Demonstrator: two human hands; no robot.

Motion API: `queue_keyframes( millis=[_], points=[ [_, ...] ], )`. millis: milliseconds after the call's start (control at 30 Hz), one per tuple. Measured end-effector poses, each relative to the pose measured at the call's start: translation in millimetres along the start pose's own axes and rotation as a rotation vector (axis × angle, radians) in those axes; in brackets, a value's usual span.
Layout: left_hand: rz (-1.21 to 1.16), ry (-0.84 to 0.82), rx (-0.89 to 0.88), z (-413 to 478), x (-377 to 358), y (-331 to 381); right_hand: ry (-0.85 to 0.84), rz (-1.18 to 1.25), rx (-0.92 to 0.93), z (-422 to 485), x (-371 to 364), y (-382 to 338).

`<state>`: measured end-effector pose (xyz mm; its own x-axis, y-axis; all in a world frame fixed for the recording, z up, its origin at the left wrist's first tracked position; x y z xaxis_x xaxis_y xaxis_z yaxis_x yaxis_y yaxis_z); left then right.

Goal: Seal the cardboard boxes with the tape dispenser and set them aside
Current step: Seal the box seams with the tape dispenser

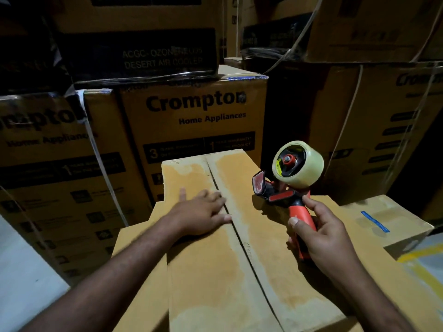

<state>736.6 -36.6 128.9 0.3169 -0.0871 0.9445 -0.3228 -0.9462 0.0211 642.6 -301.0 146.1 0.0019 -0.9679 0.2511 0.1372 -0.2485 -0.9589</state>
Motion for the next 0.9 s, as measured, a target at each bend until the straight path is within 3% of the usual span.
queue_keyframes(
  millis=[67,267,400,533,733,900],
  points=[
    [-0.054,0.026,0.132,4,0,-21,0.018,-0.043,0.01,6,4,-3],
    [-0.202,0.137,0.231,6,-2,-28,0.03,-0.145,0.053,41,8,-9],
    [-0.325,0.245,0.373,4,8,-31,-0.063,0.031,-0.016,59,2,2],
    [-0.453,0.339,0.346,3,20,-39,-0.101,0.174,-0.067,68,0,7],
    [-0.261,0.162,0.279,11,8,-34,-0.155,0.105,-0.034,68,-15,5],
    [-0.134,0.032,0.282,20,1,-36,-0.176,-0.094,0.031,69,-31,-1]
  ],
)
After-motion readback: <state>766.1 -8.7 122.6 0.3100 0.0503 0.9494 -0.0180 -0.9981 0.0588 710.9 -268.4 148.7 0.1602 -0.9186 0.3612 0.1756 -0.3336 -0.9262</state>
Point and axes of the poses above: each hand's wrist, its own z-axis towards the middle knuckle, its own x-axis out of the back of the hand, y = z × x, the point moved 5 cm from there along z, towards the middle knuckle, and after that the axes turned 10 degrees about -y, right-handed, at the moved point
